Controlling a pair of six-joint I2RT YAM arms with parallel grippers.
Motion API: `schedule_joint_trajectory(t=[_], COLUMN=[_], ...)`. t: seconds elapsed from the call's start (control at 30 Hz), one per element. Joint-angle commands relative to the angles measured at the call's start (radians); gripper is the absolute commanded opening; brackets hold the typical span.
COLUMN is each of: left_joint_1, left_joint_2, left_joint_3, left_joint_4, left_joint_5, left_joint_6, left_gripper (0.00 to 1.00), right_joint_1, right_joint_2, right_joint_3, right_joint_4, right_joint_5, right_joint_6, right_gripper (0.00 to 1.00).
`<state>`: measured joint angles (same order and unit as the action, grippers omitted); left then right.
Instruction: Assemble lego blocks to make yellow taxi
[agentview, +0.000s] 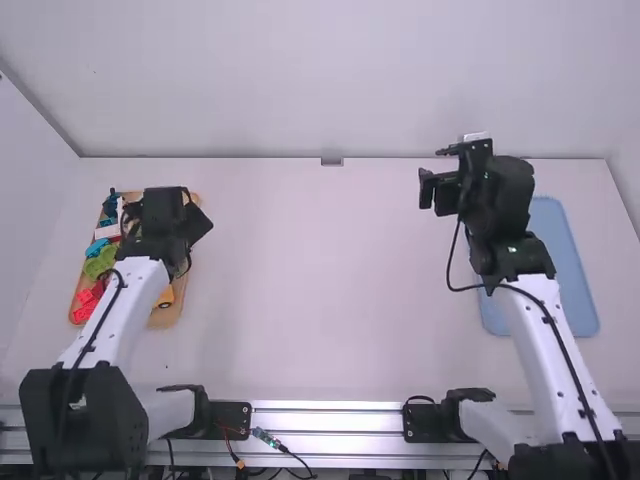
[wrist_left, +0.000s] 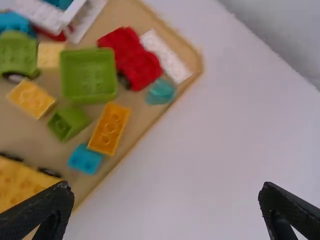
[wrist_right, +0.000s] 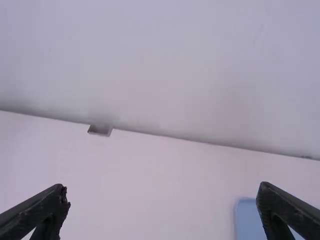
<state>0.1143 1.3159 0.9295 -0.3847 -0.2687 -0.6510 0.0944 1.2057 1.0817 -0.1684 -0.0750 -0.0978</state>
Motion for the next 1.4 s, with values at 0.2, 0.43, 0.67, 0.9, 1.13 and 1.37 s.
schedule_joint_trajectory(t=[0.2, 0.43, 0.67, 0.9, 1.13, 1.37], left_joint_1=[0.161, 0.248, 0.342, 0.427, 0.509, 0.51], left_joint_2=[0.159, 0.199, 0.197, 0.197, 0.212, 0.292], left_joint_3=[0.027, 0.025, 0.028, 0.028, 0.061, 0.141], left_joint_4=[-0.146, -0.198, -0.189, -0.274, -0.371, -0.421], left_joint_5=[0.155, 0.242, 0.336, 0.325, 0.228, 0.174], left_joint_6=[-0.197, -0.216, -0.233, -0.318, -0.415, -0.495], left_gripper=[0.99, 0.99, 0.99, 0.99, 0.99, 0.99], right_joint_1=[0.047, 0.078, 0.088, 0.088, 0.09, 0.09], right_joint_2=[0.141, 0.211, 0.286, 0.289, 0.289, 0.289], right_joint_3=[0.019, 0.019, 0.019, 0.019, 0.019, 0.019], right_joint_4=[-0.001, 0.005, 0.013, 0.01, 0.024, 0.03], right_joint_5=[0.071, 0.142, 0.207, 0.207, 0.204, 0.203], right_joint_6=[0.004, 0.004, 0.004, 0.004, 0.005, 0.004], right_gripper=[0.99, 0.99, 0.99, 0.99, 0.99, 0.99])
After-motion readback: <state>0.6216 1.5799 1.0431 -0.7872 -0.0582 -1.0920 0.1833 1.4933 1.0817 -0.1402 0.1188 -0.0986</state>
